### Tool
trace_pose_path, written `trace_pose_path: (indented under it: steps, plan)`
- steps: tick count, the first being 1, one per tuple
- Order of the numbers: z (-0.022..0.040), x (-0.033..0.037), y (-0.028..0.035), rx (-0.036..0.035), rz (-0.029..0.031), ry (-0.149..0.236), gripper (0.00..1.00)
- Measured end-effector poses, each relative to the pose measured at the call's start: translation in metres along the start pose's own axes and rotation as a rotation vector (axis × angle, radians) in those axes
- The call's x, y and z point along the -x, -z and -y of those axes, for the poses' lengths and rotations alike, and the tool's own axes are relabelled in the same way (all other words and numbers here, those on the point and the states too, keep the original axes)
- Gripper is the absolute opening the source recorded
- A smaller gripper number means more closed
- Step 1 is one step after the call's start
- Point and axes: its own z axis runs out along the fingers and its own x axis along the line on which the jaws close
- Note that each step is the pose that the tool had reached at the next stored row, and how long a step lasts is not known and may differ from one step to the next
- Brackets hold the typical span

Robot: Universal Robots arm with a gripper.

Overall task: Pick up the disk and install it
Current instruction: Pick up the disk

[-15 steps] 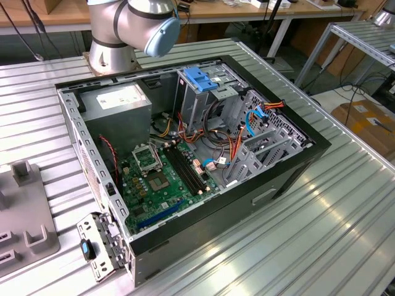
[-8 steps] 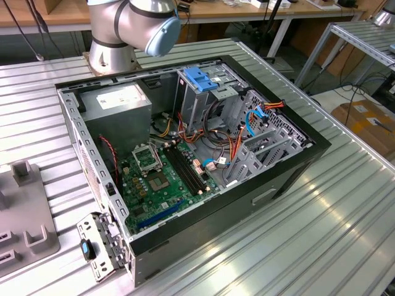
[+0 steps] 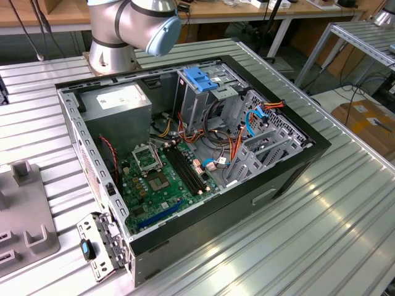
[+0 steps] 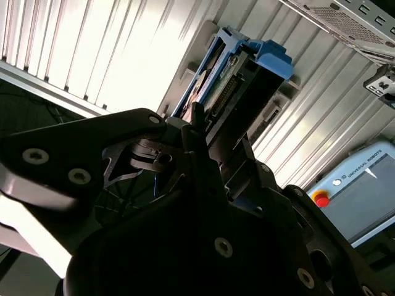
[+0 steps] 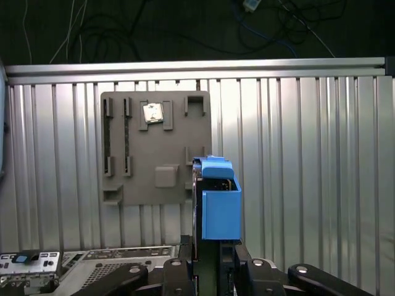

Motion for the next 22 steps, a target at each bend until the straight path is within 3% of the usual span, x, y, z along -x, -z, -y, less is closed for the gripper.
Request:
trace_pose_path:
  steps: [8, 17, 22]
  plan:
    - [0.0259, 0.001, -0.0002, -0.0001, 0.0, 0.0, 0.35]
    - [0.0282, 0.0011, -0.0002, 0.0, 0.0, 0.0, 0.35]
    - [0.0409, 0.0016, -0.0002, 0.0, 0.0, 0.0, 0.35]
